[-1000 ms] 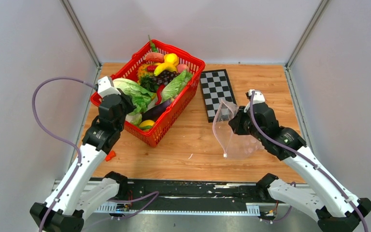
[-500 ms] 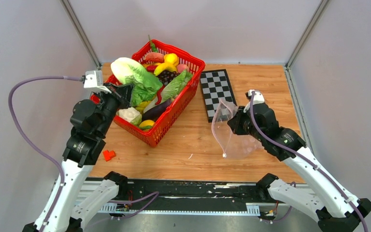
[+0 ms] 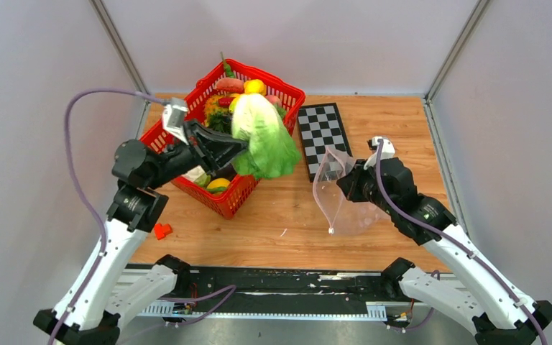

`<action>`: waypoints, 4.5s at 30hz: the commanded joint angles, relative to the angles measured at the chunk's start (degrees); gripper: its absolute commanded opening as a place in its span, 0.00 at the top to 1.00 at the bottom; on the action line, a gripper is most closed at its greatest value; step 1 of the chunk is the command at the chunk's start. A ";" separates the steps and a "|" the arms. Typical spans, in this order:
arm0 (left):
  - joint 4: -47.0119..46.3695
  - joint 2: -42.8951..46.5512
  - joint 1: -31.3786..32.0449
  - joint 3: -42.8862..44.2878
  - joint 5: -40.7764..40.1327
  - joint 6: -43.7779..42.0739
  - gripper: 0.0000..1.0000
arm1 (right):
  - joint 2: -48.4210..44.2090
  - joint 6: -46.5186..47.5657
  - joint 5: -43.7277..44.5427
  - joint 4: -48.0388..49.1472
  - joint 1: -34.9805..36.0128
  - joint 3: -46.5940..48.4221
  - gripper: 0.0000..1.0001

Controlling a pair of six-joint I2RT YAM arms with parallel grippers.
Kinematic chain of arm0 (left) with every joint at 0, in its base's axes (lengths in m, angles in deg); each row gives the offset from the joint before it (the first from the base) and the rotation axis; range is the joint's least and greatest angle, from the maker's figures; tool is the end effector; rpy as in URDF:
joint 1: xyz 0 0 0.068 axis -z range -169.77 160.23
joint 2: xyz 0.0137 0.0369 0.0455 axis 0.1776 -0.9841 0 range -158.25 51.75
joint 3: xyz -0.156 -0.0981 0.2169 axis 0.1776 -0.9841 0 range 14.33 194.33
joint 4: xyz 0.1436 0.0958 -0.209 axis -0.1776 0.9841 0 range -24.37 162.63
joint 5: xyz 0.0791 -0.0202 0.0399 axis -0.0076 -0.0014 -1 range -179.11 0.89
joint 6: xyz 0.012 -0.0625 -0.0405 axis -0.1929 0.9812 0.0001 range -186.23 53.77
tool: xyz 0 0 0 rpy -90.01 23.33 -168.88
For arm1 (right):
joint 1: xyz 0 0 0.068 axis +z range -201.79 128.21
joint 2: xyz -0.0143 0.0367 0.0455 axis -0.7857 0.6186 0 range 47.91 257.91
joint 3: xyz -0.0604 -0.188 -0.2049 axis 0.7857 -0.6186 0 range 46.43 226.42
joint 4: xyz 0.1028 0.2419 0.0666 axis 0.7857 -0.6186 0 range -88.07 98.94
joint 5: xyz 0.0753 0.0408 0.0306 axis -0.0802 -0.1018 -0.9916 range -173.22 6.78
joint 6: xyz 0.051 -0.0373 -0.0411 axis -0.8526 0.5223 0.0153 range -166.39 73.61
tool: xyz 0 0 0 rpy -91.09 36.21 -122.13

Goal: Place the food in the zip-top bag and seal the zipper
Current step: Place the fake vegetable in the zipper food storage bag.

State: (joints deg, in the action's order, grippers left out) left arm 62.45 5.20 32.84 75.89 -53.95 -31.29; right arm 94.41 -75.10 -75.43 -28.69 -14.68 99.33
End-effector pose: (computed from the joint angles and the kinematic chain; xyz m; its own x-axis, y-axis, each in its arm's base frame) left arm 0.1528 -0.1034 0.4774 -0.2329 -0.4102 -0.8818 0.8367 0.3776 -0.3967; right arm 0.1600 0.1103 0.3309 -0.6052 0.1390 -0.7839 -0.2447 0.9045 0.3493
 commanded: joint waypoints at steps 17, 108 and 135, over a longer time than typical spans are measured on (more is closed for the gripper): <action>18.13 -16.87 22.96 4.03 12.89 -19.89 1.00 | -4.90 3.25 -10.55 9.24 0.11 -2.55 1.00; -15.01 -20.09 26.26 -5.41 -34.75 14.86 1.00 | -7.96 10.22 -31.79 16.82 0.23 -6.98 1.00; -5.66 -27.45 37.68 2.49 -55.20 -2.38 0.93 | -7.42 -24.17 -30.35 33.94 0.05 -10.95 1.00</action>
State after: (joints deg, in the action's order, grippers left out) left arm 62.49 -22.93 70.26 77.83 -102.49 -31.88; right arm 86.28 -94.47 -99.34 0.16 -14.86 88.71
